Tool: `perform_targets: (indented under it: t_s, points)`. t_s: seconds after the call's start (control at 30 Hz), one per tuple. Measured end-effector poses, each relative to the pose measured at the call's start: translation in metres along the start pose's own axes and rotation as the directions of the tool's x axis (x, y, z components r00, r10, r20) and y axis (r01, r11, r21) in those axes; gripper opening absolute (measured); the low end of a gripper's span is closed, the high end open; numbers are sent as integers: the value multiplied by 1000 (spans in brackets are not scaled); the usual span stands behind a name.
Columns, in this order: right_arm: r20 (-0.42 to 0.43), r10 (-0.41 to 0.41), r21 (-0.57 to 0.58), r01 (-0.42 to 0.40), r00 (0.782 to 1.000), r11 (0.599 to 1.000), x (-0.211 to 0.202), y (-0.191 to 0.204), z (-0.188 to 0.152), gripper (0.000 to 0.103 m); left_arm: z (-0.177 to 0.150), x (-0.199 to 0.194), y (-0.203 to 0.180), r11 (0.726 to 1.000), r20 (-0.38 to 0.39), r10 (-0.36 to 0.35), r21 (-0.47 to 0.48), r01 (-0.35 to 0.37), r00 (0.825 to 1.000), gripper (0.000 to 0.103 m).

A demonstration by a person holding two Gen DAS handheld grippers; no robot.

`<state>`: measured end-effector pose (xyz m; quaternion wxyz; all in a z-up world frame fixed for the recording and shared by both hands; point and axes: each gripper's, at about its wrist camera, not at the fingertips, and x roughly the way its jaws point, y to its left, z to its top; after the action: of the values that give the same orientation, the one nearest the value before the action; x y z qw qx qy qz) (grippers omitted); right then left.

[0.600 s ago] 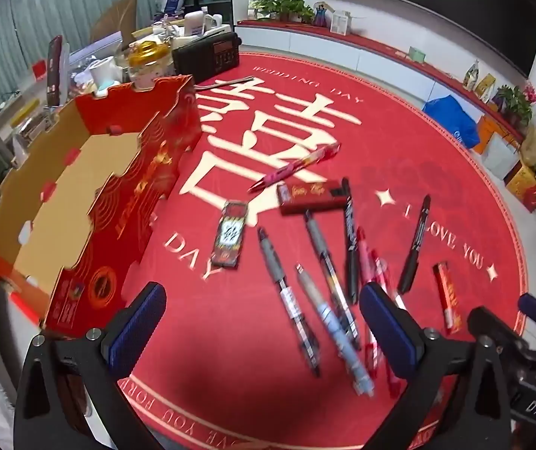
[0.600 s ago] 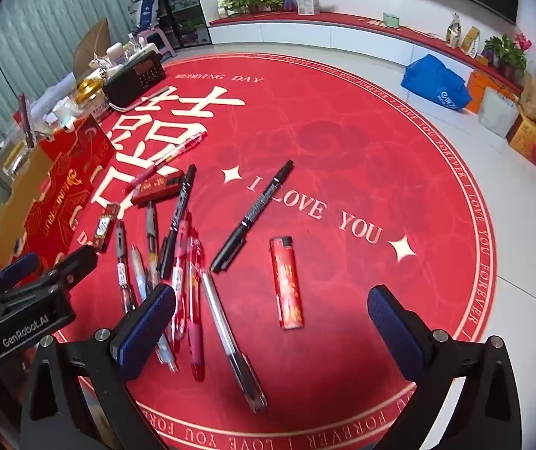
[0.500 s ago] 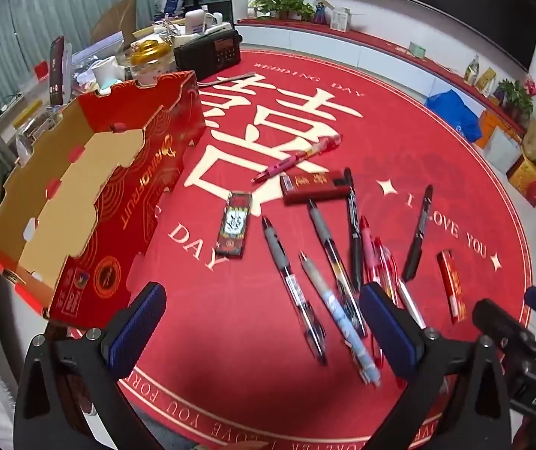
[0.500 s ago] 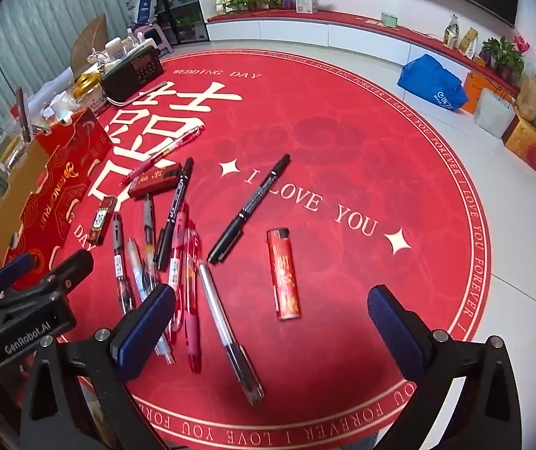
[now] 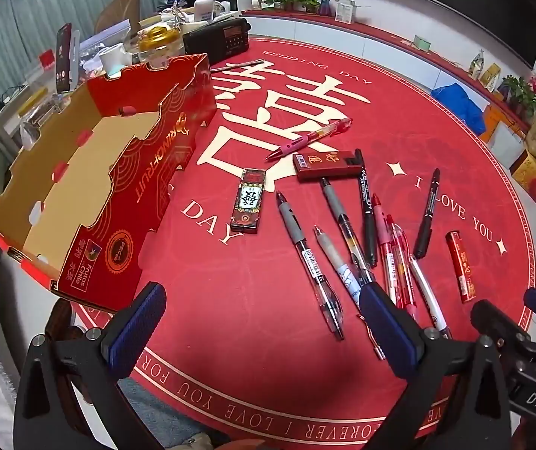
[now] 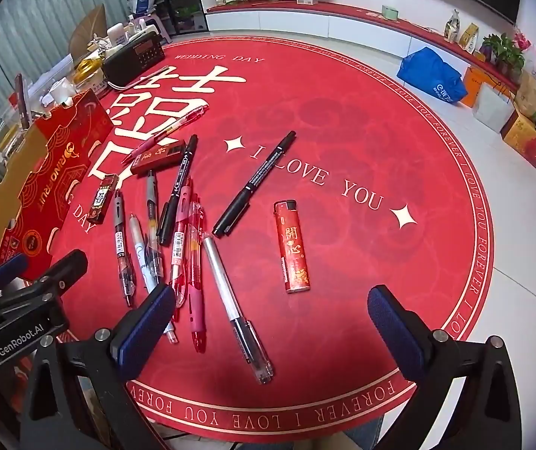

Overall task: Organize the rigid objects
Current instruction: 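Move the left tool to the printed card while the right tool approaches the black marker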

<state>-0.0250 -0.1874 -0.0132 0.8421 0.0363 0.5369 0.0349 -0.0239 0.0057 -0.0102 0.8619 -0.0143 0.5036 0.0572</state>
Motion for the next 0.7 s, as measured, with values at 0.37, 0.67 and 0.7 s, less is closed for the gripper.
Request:
perform_targets:
  t_s: [0.37,0.67,0.7]
  points:
    - [-24,-12,7,12,1000,1000,7,-3,-2,103,-1,5,1,1000,-17,6,9,-6,1000,103]
    - [-29,-15,11,15,999,1000,10,-5,0,103,-1,9,5,1000,-24,10,11,-9,1000,103]
    - [-28,-16,11,16,999,1000,10,-5,0,103,0,9,5,1000,-23,10,10,-10,1000,103]
